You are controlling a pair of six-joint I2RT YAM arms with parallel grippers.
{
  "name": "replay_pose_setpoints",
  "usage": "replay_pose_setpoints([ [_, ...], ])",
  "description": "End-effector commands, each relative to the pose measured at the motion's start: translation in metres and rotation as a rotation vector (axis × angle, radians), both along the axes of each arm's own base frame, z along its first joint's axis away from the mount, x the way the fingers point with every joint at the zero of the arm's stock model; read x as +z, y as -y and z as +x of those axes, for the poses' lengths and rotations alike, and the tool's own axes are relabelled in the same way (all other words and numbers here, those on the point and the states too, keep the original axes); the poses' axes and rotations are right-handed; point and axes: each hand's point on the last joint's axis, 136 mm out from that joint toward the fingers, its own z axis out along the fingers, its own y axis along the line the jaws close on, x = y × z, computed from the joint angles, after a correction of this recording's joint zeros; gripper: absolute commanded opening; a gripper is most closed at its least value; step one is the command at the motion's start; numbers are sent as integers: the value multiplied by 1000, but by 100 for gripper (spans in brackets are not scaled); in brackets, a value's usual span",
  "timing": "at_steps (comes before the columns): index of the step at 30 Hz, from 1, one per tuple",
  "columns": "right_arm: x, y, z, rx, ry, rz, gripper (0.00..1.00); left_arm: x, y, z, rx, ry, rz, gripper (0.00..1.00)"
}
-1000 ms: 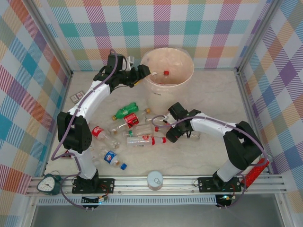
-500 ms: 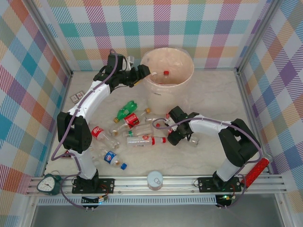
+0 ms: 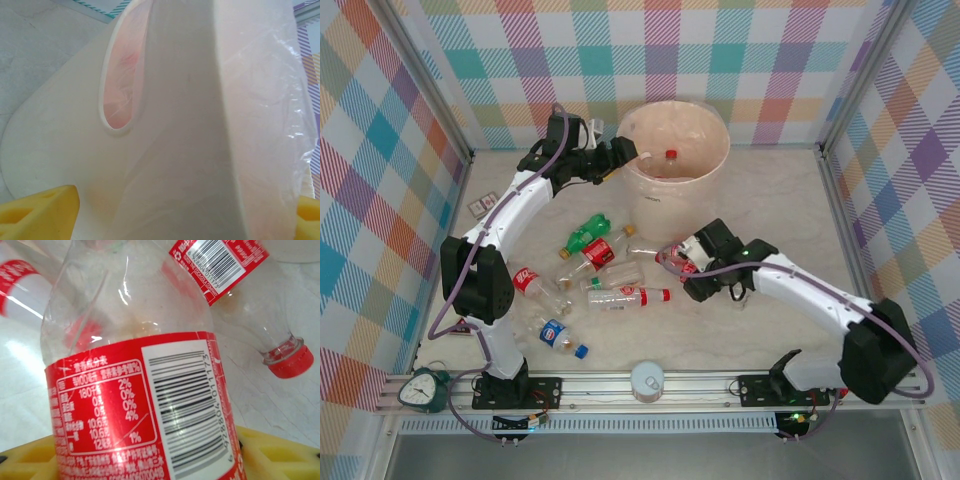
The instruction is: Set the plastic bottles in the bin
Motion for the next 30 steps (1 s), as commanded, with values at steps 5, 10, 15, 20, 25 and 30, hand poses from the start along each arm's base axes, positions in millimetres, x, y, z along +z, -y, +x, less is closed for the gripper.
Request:
replay_pose_setpoints([
  [5,84,-13,-27,48,82,253,60,-40,-3,-9,-9,-99,81,83],
  [10,146,-20,-40,121,191,411,59,-42,-3,-9,-10,-103,83,83],
  [15,188,-18,-30,135,308,409,54,-45,-4,-11,-14,-108,90,83],
  [20,230,-19,-7,107,411,396,53,-45,-4,-14,-17,-109,86,84],
  [25,267,-28,21,65,440,422,53,-49,-5,-18,-32,-105,106,84],
  [30,292,-28,67,-19,483,416,50,-56,-7,-21,-40,-110,124,84],
])
